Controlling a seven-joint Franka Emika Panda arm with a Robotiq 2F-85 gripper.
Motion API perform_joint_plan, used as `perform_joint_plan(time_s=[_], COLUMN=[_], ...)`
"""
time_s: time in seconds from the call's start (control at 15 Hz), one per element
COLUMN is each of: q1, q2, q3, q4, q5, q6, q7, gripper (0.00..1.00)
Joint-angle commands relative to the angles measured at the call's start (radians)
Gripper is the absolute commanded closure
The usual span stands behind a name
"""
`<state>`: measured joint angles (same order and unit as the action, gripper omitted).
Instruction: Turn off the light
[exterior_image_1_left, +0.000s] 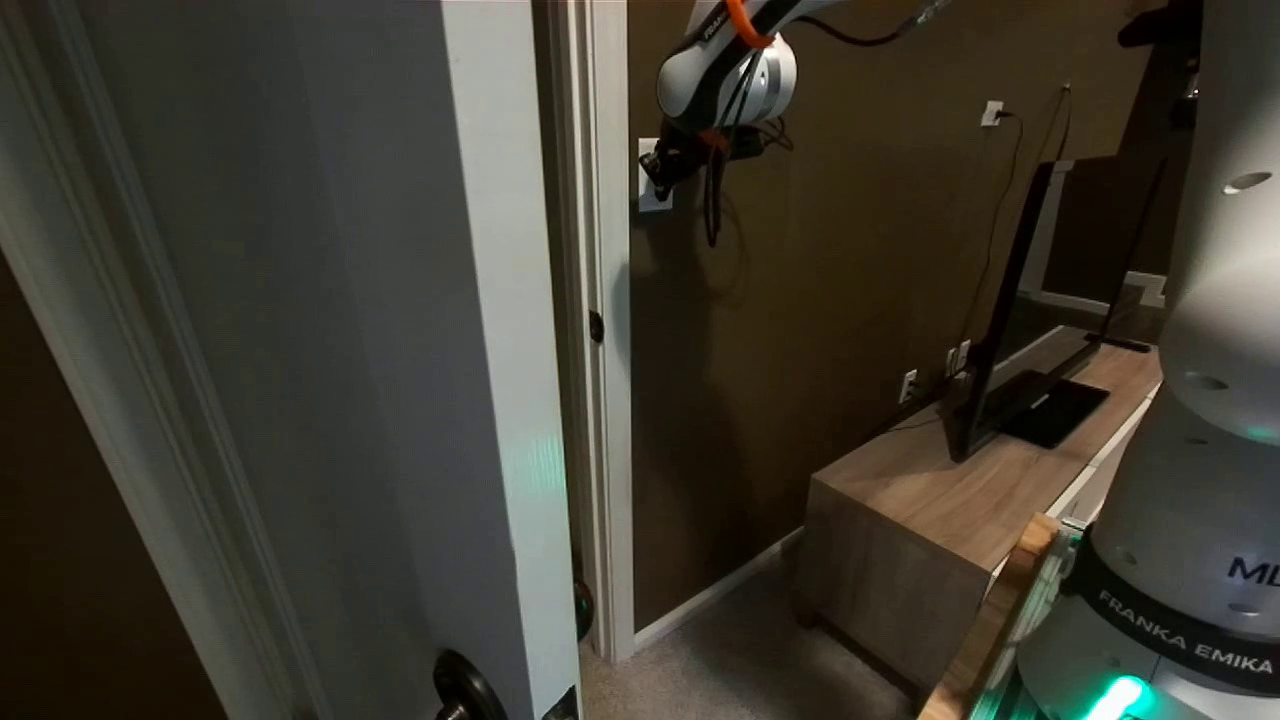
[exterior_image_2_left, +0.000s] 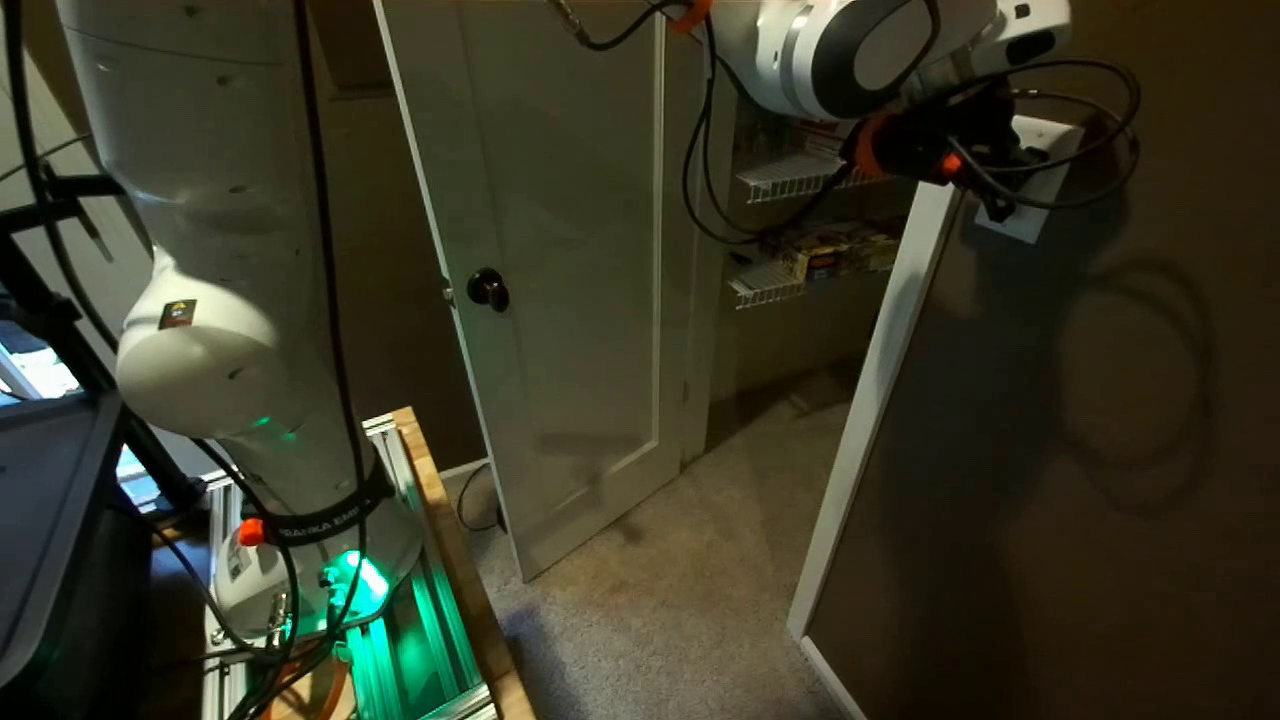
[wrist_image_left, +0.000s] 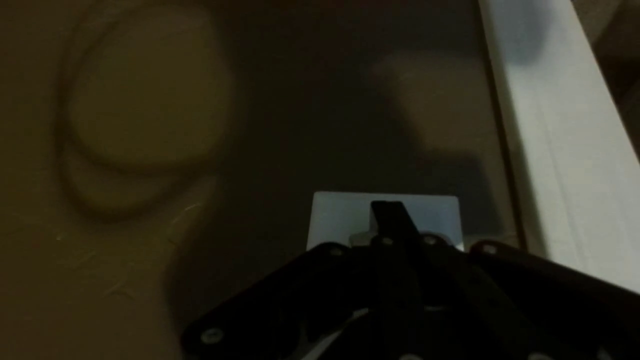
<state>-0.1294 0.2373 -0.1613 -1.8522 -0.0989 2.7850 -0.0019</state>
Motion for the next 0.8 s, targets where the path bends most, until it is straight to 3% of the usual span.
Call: perform_joint_plan(time_s=[0.0,0.2,0.47,0.53,0.6,0.73], q1=[-0.011,0.028,0.030,0.031,0.024,0.027], q2=[0.038,-0.015,-0.117,-0.140,-0.161,-0.206], q3=[0.014,-0.040,-0.021,-0.014,-0.002,0.013], q4=[0.043,0.019,-0.037,-0.048,-0.052,-0.073], q5=[0.025,-0.051,-0.013,-0.001,0.000,0.009], q6=[-0.004,-0.208,-0.504,-0.581,-0.658,-0.777], q7=[-0.021,0.125,0.147,0.142,0.144,0.141], gripper=[1.00,1.00,1.00,0.74,0.73,0.60])
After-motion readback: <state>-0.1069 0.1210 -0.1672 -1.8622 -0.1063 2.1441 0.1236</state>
